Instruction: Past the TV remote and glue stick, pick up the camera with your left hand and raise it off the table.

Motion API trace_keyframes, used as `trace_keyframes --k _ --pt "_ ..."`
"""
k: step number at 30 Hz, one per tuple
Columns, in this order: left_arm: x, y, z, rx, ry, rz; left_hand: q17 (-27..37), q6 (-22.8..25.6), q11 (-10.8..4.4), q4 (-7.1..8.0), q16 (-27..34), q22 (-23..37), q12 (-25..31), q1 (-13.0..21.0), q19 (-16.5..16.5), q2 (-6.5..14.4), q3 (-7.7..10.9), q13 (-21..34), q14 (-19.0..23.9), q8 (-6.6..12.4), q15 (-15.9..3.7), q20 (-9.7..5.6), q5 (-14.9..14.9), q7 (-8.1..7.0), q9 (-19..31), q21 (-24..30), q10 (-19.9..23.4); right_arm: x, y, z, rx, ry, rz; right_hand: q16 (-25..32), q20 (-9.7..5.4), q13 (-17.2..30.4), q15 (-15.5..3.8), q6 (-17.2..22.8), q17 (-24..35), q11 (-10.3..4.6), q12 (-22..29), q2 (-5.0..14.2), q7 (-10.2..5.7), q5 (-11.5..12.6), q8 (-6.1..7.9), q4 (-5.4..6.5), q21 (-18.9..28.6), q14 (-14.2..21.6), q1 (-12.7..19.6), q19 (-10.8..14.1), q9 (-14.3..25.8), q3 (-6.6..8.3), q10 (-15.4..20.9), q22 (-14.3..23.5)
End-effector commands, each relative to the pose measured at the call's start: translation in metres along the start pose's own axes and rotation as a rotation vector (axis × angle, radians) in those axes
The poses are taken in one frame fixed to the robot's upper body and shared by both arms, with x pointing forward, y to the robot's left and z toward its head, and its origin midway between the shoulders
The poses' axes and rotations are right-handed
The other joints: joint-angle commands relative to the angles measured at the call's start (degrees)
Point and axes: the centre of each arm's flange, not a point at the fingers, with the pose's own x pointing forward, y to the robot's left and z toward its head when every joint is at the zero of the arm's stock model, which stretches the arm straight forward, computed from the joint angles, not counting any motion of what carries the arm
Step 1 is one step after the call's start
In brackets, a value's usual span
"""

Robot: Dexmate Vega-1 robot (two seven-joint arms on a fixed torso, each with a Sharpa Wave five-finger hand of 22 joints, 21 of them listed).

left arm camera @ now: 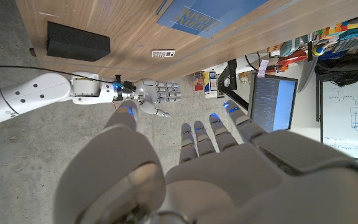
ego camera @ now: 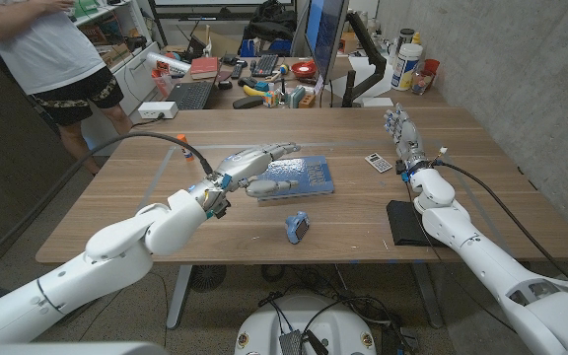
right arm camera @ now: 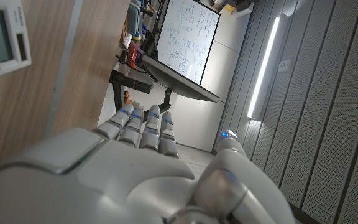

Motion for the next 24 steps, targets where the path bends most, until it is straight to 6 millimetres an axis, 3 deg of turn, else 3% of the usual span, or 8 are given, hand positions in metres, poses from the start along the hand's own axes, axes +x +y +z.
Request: trace_keyframes --k 1,24 --pt "-0.004 -0.007 0.010 0.071 0.003 0.000 0.2 1.1 -0.63 -0.40 0.6 0.2 0.4 0.8 1.6 -0.2 0.04 0.1 1.3 0.41 -1.97 0.65 -0.1 -0.29 0.2 0.6 0.9 0.002 0.002 0.001 0.000 -0.002 0.012 -0.1 -1.05 0.1 -0.01 0.5 0.2 -0.16 0.4 -0.11 -0.06 0.1 0.53 -0.01 -0.2 0.6 -0.2 0.7 0.3 -0.33 0.4 0.3" --pt "-0.010 -0.021 0.024 0.101 0.008 -0.032 0.3 2.9 -1.77 -0.86 1.0 0.2 0.8 1.7 3.5 -0.5 -0.06 0.2 4.0 0.79 -2.50 1.50 -0.3 -0.95 0.2 0.7 3.0 0.002 -0.003 0.001 -0.005 0.000 0.021 -0.2 -0.96 0.1 -0.02 0.5 0.2 -0.12 0.4 -0.21 -0.14 0.2 0.46 -0.05 -0.7 0.6 -0.4 0.9 0.3 -0.55 0.4 0.3"
